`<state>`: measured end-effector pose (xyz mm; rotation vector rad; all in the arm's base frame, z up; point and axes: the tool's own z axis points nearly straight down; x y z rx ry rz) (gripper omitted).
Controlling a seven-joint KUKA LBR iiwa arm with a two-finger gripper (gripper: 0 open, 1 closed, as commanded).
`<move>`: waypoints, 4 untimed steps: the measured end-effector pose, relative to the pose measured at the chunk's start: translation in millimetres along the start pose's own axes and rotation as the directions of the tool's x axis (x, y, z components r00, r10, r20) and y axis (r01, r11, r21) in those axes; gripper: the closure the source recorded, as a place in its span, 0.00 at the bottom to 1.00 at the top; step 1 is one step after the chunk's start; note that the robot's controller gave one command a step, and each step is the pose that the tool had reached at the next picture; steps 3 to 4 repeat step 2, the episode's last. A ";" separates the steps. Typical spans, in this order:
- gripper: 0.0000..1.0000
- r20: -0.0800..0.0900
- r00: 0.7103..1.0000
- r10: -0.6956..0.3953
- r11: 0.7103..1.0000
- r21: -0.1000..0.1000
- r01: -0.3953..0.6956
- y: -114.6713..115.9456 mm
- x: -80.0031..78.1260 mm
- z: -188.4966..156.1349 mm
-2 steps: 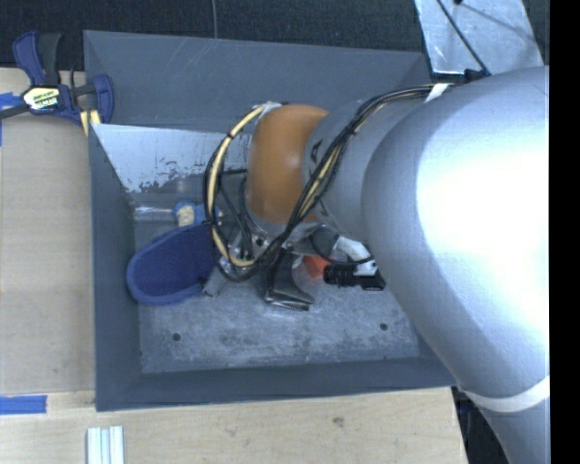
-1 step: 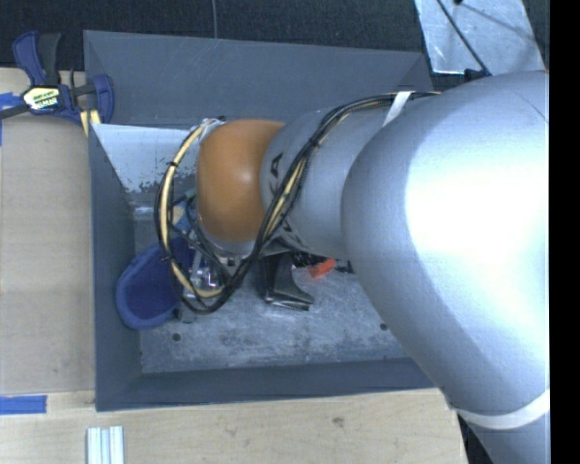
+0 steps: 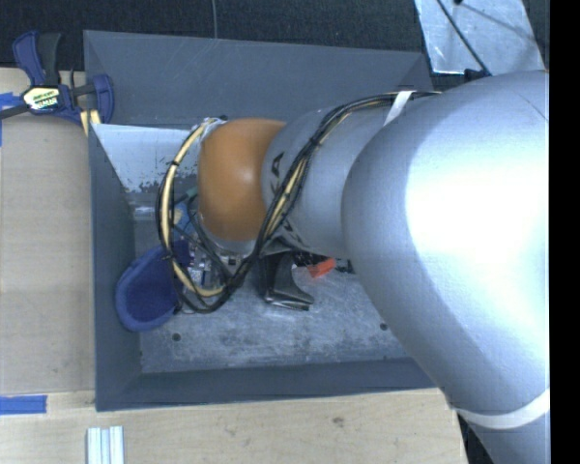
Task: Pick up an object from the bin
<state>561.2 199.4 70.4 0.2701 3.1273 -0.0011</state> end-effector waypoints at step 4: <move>1.00 0.003 1.000 -0.002 1.000 -0.002 0.002 -0.2 -4.1 -107.0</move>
Offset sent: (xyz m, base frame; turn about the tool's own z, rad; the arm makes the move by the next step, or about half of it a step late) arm 0.0001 -0.0002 0.0957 0.0000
